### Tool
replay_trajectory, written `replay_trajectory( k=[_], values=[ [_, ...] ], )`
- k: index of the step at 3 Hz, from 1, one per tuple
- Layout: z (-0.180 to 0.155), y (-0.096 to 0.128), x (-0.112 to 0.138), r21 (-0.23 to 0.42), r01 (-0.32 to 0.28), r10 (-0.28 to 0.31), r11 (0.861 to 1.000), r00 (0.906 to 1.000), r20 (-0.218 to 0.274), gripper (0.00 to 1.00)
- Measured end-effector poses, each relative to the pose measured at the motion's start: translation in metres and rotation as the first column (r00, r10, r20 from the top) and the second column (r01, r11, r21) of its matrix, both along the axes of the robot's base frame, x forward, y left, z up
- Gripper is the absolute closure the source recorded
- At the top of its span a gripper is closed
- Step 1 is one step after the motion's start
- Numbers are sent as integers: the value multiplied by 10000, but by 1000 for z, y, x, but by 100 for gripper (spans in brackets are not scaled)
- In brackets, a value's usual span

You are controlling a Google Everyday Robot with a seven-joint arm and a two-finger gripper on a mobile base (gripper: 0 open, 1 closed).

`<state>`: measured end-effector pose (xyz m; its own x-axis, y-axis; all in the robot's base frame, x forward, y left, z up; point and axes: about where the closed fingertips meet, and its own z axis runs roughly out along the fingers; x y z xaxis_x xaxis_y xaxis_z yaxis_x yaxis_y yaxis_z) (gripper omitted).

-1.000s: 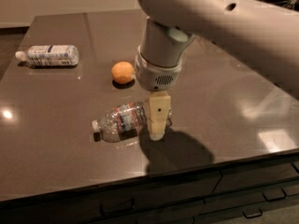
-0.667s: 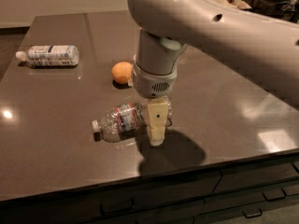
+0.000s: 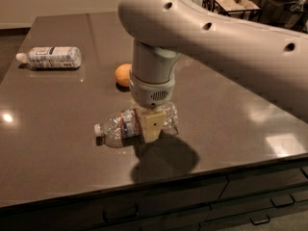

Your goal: Move water bottle near blue plastic bottle

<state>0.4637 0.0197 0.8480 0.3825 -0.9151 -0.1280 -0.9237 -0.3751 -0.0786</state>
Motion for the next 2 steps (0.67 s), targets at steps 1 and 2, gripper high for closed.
replay_trajectory(
  k=[1, 2],
  values=[
    [11, 8, 2, 11, 203, -203, 9998, 9998, -76, 63],
    [24, 32, 2, 385, 618, -599, 9973, 9970, -495, 86]
  ],
)
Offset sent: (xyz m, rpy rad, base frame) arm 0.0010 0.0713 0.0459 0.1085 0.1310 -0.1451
